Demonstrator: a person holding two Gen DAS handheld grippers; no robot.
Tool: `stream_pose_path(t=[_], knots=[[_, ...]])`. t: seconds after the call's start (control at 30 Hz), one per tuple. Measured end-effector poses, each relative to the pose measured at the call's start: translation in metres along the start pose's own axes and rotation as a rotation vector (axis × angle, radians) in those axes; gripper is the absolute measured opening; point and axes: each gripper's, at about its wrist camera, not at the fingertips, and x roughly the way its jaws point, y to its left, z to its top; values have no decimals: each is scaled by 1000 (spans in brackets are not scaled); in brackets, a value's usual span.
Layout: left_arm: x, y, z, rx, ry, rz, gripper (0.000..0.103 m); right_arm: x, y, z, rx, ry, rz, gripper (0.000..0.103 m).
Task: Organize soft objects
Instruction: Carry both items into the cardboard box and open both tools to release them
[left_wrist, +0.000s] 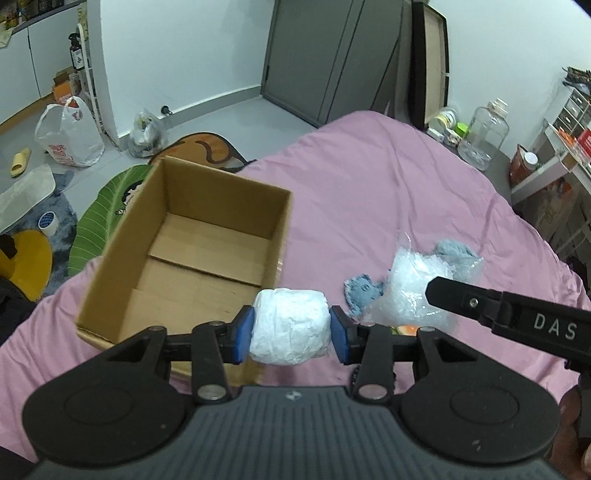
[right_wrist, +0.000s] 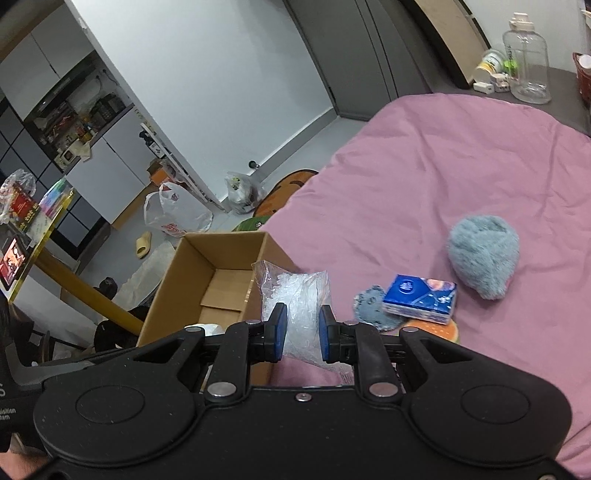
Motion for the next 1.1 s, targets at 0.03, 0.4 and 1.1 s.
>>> stream_pose_path(t=[0.03,0.4,1.1], knots=[[0,3,2,-3,-2,2,43,1,4,1,-3,-1,1,18],[7,47,21,-51,-25,31,43,25,38,9,-31,7,19,18],[63,91,61,-133,-6,1,43,83,68,37,-36,23,27,18]])
